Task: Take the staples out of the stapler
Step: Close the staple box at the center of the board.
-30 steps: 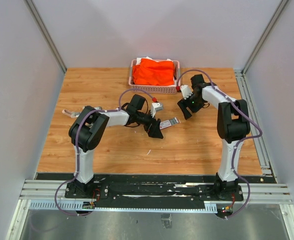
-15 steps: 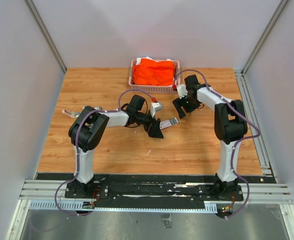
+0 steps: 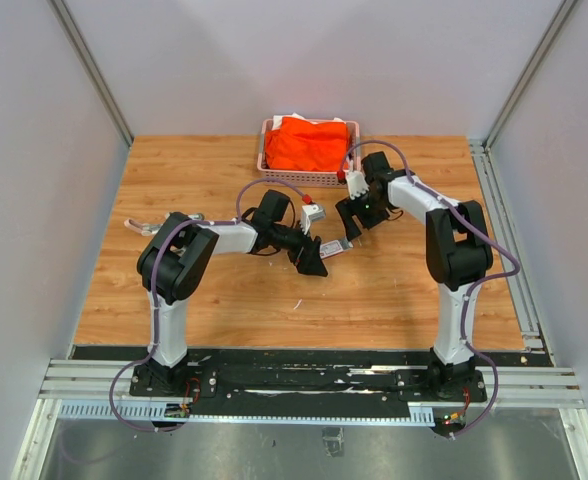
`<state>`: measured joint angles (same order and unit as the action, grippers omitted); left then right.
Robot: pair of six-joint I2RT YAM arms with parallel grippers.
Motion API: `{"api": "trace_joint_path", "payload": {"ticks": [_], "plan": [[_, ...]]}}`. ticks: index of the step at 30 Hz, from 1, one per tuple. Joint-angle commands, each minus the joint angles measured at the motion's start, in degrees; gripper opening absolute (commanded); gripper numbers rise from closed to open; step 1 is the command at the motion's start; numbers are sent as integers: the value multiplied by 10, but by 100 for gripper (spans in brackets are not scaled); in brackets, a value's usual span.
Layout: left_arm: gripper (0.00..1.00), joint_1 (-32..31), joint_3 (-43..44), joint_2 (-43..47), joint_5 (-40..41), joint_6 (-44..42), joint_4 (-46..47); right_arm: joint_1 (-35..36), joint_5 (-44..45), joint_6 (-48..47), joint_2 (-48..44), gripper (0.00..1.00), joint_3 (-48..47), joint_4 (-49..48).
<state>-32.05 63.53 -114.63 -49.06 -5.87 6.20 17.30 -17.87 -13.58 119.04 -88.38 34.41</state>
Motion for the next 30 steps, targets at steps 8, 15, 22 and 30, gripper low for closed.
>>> {"api": "trace_joint_path", "payload": {"ticks": [8,15,22,30], "plan": [[98,-4,-28,-27,52,1,-58,23,-33,29,8,75,23,42],[98,-4,-31,-29,52,-3,-59,-1,-25,31,-39,75,14,40],[98,-4,-31,-29,49,-2,-56,-26,20,36,-30,75,30,27],[98,-4,-33,-28,48,-5,-56,-26,49,31,-6,75,27,14]]}}
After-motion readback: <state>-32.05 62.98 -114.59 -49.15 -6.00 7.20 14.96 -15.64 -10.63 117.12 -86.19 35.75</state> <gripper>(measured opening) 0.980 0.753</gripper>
